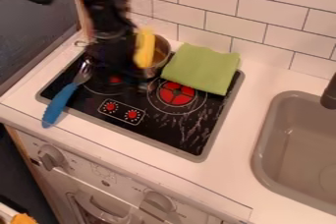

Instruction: Moved the green cloth on the bottom right of the burner

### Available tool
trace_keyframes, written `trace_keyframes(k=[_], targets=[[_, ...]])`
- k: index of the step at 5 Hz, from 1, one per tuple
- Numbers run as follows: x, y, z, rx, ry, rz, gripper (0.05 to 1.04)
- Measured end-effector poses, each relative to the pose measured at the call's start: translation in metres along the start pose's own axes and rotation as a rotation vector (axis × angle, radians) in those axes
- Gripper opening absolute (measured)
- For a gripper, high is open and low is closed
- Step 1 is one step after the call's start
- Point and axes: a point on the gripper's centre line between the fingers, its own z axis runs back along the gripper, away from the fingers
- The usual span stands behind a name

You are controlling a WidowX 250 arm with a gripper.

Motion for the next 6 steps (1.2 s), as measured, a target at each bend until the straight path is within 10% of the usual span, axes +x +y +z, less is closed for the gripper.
trace_keyframes(k=[3, 6], targets=[[0.101, -0.033, 0.016, 0.01, -0.14, 0.081, 1.001], [0.12, -0.027, -0.021, 0.028, -0.057, 0.122, 1.001]])
